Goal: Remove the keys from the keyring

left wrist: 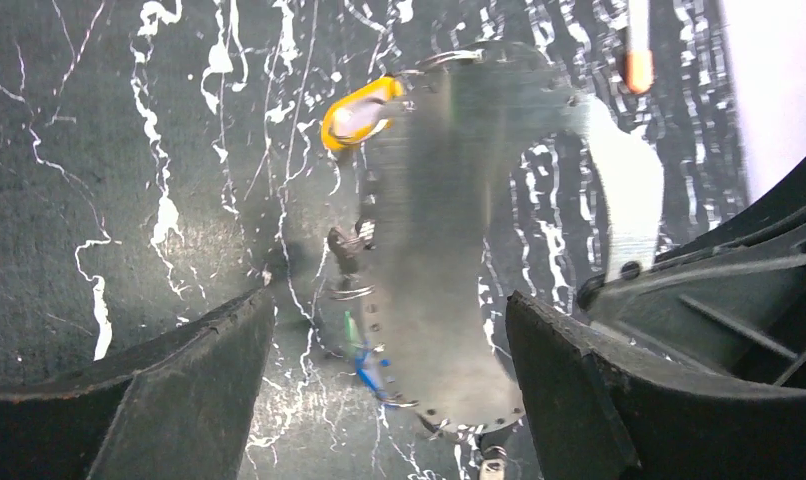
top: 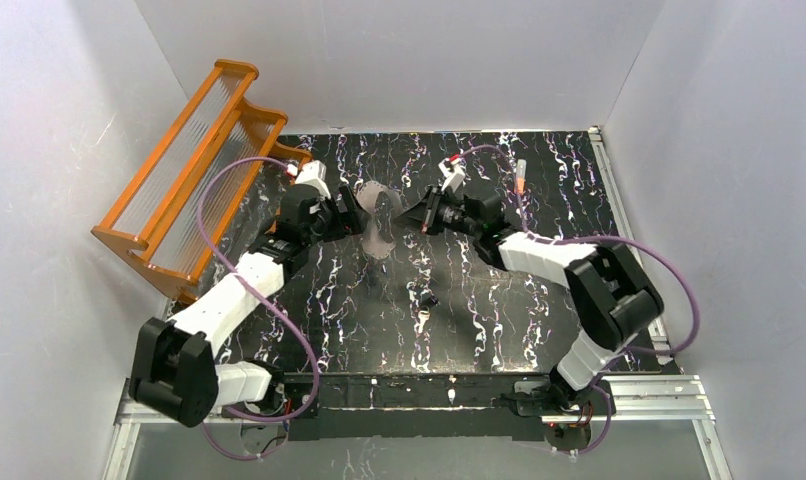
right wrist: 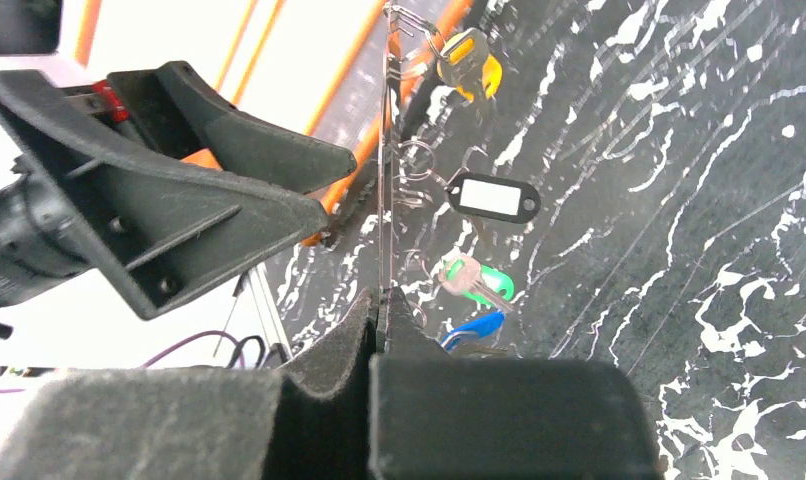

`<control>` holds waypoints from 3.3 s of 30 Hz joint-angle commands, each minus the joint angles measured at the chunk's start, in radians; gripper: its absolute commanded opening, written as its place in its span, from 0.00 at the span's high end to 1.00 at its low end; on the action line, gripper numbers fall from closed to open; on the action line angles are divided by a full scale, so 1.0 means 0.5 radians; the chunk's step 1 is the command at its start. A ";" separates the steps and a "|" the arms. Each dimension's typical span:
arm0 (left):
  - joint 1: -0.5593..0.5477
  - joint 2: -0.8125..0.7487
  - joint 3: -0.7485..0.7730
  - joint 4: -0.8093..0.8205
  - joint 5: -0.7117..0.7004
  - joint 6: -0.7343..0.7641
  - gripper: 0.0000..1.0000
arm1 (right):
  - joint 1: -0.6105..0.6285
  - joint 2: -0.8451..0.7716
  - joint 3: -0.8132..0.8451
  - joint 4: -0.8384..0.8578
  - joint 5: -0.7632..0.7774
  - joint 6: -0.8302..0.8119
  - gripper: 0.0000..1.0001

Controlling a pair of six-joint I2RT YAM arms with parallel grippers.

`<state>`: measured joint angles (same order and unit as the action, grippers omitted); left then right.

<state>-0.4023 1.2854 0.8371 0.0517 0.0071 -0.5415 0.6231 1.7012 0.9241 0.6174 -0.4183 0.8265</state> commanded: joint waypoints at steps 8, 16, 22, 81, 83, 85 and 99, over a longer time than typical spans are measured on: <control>0.096 -0.263 -0.020 0.251 0.799 -0.266 0.17 | -0.266 -0.621 -0.201 0.204 -0.394 0.067 0.99; 0.096 -0.228 -0.242 0.992 1.238 -0.770 0.30 | -0.326 -0.865 -0.318 0.302 -0.549 0.167 0.99; 0.059 -0.221 -0.329 1.292 1.398 -0.995 0.42 | -0.340 -0.921 -0.418 0.536 -0.588 0.326 0.99; -0.137 -0.079 -0.181 1.598 0.874 -1.463 1.00 | -0.232 -0.832 -0.981 1.137 -0.695 -0.834 0.08; -0.137 -0.088 -0.177 1.587 0.870 -1.466 1.00 | -0.228 -0.773 -0.953 1.201 -0.766 -0.808 0.11; -0.140 -0.092 -0.177 1.579 0.856 -1.469 1.00 | -0.208 -0.752 -0.965 1.251 -0.742 -0.789 0.12; -0.198 -0.034 -0.118 1.569 0.861 -1.510 1.00 | -0.058 -0.656 -0.916 1.291 -0.460 -0.982 0.18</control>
<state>-0.4908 1.2819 0.7216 0.7956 0.4335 -1.2907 0.5911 1.3209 0.4072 1.1652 -0.6289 0.3477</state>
